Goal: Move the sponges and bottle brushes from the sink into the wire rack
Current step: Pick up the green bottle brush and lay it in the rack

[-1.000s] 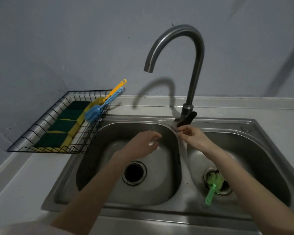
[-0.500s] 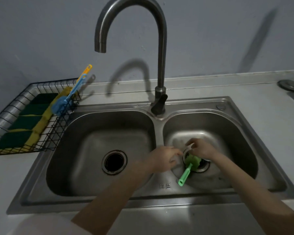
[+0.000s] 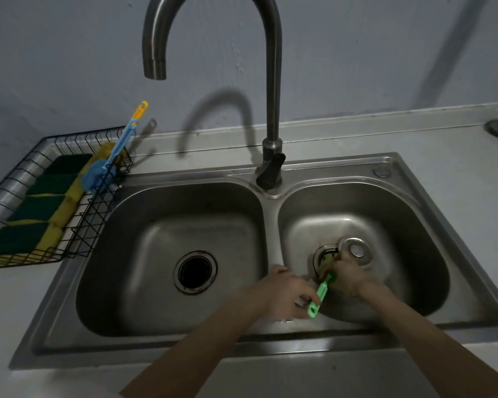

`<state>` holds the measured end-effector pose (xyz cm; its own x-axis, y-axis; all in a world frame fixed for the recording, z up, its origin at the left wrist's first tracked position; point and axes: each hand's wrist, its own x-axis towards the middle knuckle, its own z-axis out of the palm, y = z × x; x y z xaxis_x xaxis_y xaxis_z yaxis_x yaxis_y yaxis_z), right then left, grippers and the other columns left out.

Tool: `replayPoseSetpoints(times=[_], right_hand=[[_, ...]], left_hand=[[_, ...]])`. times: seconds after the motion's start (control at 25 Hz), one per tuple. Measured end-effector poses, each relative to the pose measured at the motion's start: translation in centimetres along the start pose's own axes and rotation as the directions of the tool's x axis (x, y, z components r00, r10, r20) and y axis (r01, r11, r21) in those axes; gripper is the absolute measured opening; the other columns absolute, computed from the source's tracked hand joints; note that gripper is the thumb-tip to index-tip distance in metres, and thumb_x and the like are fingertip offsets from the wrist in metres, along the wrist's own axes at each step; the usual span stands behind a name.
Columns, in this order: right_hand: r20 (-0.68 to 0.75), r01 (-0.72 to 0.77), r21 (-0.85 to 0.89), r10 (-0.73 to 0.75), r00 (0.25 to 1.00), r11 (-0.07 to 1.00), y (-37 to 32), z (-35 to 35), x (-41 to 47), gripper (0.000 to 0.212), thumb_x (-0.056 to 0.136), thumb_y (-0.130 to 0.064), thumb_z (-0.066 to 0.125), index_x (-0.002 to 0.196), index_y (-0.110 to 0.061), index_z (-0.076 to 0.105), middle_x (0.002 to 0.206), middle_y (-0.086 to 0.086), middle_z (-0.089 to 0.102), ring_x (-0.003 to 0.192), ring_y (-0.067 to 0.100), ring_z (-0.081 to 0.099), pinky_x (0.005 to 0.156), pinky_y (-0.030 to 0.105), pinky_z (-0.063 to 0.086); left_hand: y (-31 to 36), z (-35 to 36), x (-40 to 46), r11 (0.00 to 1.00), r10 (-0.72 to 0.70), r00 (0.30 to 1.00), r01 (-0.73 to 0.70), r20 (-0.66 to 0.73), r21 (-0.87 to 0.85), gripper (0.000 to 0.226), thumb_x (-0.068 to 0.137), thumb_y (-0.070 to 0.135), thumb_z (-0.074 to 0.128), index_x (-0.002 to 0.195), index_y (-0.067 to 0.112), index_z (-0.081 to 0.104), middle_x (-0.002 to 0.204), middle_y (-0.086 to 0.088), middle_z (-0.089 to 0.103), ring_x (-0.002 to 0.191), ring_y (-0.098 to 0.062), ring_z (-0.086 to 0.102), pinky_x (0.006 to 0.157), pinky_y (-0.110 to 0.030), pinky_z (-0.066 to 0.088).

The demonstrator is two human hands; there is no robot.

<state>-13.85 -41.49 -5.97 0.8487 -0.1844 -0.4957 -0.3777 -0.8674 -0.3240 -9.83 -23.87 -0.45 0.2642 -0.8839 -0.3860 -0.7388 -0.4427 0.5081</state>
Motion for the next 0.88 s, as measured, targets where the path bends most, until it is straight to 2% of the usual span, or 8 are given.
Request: replayPoseSetpoints(times=[0.12,0.24,0.32,0.48,0.6,0.72,0.8,0.88], right_hand=[[-0.037,-0.013,0.039,0.014,0.999,0.999,0.0,-0.3,0.1,0.018,0.079,-0.017,0.059,0.089,-0.030,0.068,0.131,0.018,0.045,0.115,0.026,0.046,0.106,0.024,0.035],[-0.051,0.006,0.061,-0.003,0.999,0.998,-0.1,-1.1,0.0,0.028,0.083,-0.018,0.057,0.110,-0.020,0.065,0.117,0.013,0.060,0.126,0.025,0.036,0.103,0.022,0.029],[-0.117,0.017,0.091,-0.007,0.993,0.996,-0.9,-2.0,-0.2,0.031,0.082,-0.016,0.059,0.112,-0.019,0.065,0.105,0.009,0.059,0.123,0.025,0.040,0.102,0.022,0.031],[-0.260,0.053,0.152,-0.011,0.966,0.987,-3.6,-3.7,-0.9,0.030,0.079,-0.017,0.065,0.108,-0.017,0.067,0.117,0.018,0.049,0.113,0.029,0.052,0.100,0.026,0.039],[-0.323,0.100,0.158,-0.045,0.945,0.982,-5.8,-5.1,-1.5,0.022,0.078,-0.020,0.066,0.100,-0.016,0.071,0.110,0.018,0.059,0.110,0.025,0.053,0.084,0.021,0.040],[-0.366,0.145,0.132,-0.088,0.927,0.981,-8.5,-7.2,-2.6,0.020,0.079,-0.016,0.062,0.096,-0.018,0.072,0.098,0.016,0.065,0.102,0.024,0.053,0.073,0.018,0.033],[-0.387,0.195,0.121,-0.135,0.912,0.973,-10.6,-8.7,-3.6,0.020,0.080,-0.014,0.060,0.096,-0.017,0.071,0.088,0.006,0.058,0.087,0.022,0.054,0.067,0.017,0.035],[-0.409,0.268,0.113,-0.201,0.890,0.957,-13.0,-9.5,-4.4,0.021,0.082,-0.012,0.059,0.098,-0.014,0.071,0.089,0.003,0.059,0.083,0.022,0.058,0.064,0.018,0.038]], left_hand=[[-0.1,-0.6,-0.4,0.990,0.010,0.992,-0.027,-0.122,-0.138,0.032,0.080,0.024,0.060,0.111,0.013,0.062,0.113,-0.012,0.067,0.099,-0.027,0.063,0.090,-0.032,0.040],[-0.2,-1.8,-0.7,0.977,-0.016,0.969,-0.037,-0.246,-0.210,0.032,0.083,0.021,0.057,0.112,0.010,0.062,0.115,-0.016,0.063,0.101,-0.027,0.059,0.080,-0.020,0.036],[-0.2,-2.7,-1.1,0.967,-0.013,0.932,-0.081,-0.362,-0.241,0.034,0.080,0.023,0.056,0.108,0.007,0.064,0.111,-0.017,0.065,0.099,-0.023,0.060,0.077,-0.013,0.034],[-0.2,-4.5,-2.8,0.948,-0.031,0.841,-0.146,-0.540,-0.282,0.034,0.078,0.026,0.056,0.104,0.007,0.066,0.099,-0.016,0.069,0.081,-0.015,0.060,0.073,-0.012,0.041],[-0.5,-6.2,-4.5,0.954,-0.097,0.771,-0.107,-0.629,-0.279,0.025,0.083,0.018,0.059,0.106,0.008,0.065,0.093,-0.008,0.068,0.063,0.003,0.051,0.063,-0.002,0.038],[-1.0,-7.9,-6.7,0.929,-0.238,0.617,-0.080,-0.750,-0.360,0.019,0.083,0.018,0.059,0.099,0.013,0.068,0.087,-0.008,0.070,0.059,0.003,0.053,0.061,-0.003,0.038],[-1.2,-8.9,-8.5,0.900,-0.330,0.505,-0.086,-0.797,-0.427,0.016,0.082,0.022,0.058,0.093,0.015,0.069,0.079,-0.012,0.070,0.061,-0.004,0.057,0.064,-0.015,0.043],[-1.6,-9.9,-10.3,0.883,-0.378,0.418,-0.107,-0.826,-0.458,0.018,0.082,0.024,0.057,0.090,0.013,0.069,0.078,-0.017,0.072,0.070,-0.020,0.064,0.068,-0.026,0.046]])
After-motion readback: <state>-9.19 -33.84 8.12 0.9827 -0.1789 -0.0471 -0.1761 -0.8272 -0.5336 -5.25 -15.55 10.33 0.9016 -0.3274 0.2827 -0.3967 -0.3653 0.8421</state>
